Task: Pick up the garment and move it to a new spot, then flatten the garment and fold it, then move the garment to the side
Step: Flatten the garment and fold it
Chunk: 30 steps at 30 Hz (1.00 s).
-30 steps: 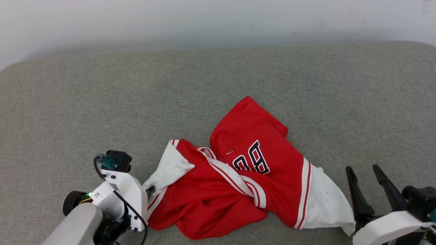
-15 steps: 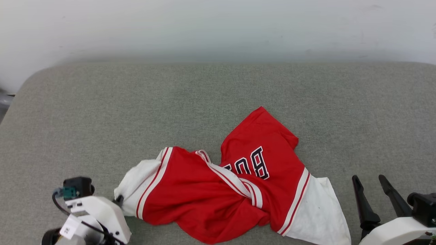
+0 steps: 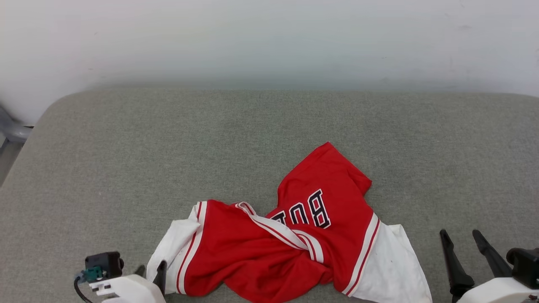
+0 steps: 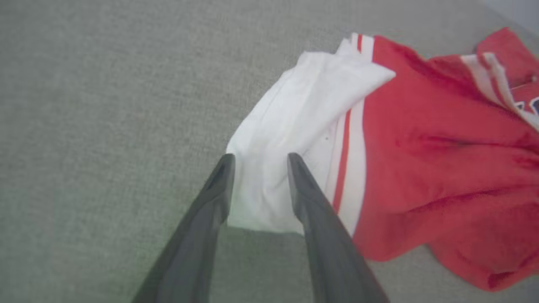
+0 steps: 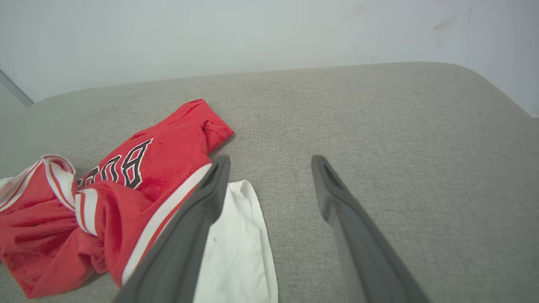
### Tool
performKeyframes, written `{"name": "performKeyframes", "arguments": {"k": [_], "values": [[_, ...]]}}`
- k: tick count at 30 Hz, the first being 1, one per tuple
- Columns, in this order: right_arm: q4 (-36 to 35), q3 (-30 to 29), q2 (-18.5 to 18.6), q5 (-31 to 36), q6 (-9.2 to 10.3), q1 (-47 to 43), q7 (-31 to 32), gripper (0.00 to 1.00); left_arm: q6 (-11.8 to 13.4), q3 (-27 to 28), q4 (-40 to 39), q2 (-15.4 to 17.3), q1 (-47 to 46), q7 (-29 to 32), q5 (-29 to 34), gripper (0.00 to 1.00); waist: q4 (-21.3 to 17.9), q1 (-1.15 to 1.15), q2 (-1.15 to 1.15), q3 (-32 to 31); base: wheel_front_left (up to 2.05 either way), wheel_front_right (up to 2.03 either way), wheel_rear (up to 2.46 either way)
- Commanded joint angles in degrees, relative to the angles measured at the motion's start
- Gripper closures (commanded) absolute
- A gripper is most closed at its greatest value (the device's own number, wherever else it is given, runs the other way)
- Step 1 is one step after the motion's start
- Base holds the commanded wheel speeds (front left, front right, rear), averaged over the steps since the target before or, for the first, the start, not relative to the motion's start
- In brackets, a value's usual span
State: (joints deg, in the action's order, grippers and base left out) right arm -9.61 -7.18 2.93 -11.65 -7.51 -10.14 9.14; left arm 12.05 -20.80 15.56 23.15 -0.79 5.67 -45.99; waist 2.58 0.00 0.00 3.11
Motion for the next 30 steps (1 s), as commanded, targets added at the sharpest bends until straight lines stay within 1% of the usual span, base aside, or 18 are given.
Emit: {"name": "performKeyframes", "arguments": {"k": [1,6,10,14,18,21,25,30], "values": [[-0.3,-0.3,-0.1,0.2,0.04,-0.7,0.5,0.0,-0.3,0.0,-1.0,0.5,-1.7,-1.9,1.2,0.0,0.0,0.0,0.0,-0.4,0.0,0.0,0.0],[0.0,-0.6,-0.1,-0.2,0.04,-1.9,4.0,0.0,-0.4,-0.1,-4.3,1.4,-3.5,-8.5,5.6,0.0,-0.4,0.0,0.0,-1.4,0.0,0.0,0.0],[1.0,-2.0,-0.1,-0.2,0.03,-3.1,9.8,0.0,-0.5,-0.1,-7.6,1.1,-4.4,-14.4,8.4,0.0,-0.8,0.0,0.0,-2.1,0.0,0.0,0.0],[1.4,-3.0,-0.1,0.1,0.03,-3.9,17.1,0.0,0.0,-0.3,-10.9,0.7,-4.1,-18.0,10.9,0.0,-0.7,0.0,0.0,-2.2,0.0,0.0,0.0],[2.0,-2.5,0.6,0.3,0.04,-3.7,24.5,0.0,0.2,-0.7,-14.2,0.5,-4.8,-19.6,13.4,0.0,0.3,0.0,0.0,-1.4,0.0,0.0,0.0],[3.3,-0.9,1.8,-0.8,0.03,-2.3,27.7,0.0,-0.2,-1.4,-16.0,0.7,-5.7,-19.9,14.6,0.0,1.4,0.0,0.0,-0.6,0.0,0.0,0.0],[6.8,1.9,3.3,-2.1,0.03,0.2,29.9,0.0,0.2,-1.5,-17.5,0.4,-6.5,-20.0,15.2,0.0,2.7,0.0,0.0,0.5,0.0,0.0,0.0],[12.3,4.3,5.0,-2.7,0.04,3.5,30.0,0.0,0.4,-1.5,-18.4,-0.2,-7.0,-20.1,15.4,0.0,4.1,0.0,0.0,2.5,0.0,0.0,0.0]]}}
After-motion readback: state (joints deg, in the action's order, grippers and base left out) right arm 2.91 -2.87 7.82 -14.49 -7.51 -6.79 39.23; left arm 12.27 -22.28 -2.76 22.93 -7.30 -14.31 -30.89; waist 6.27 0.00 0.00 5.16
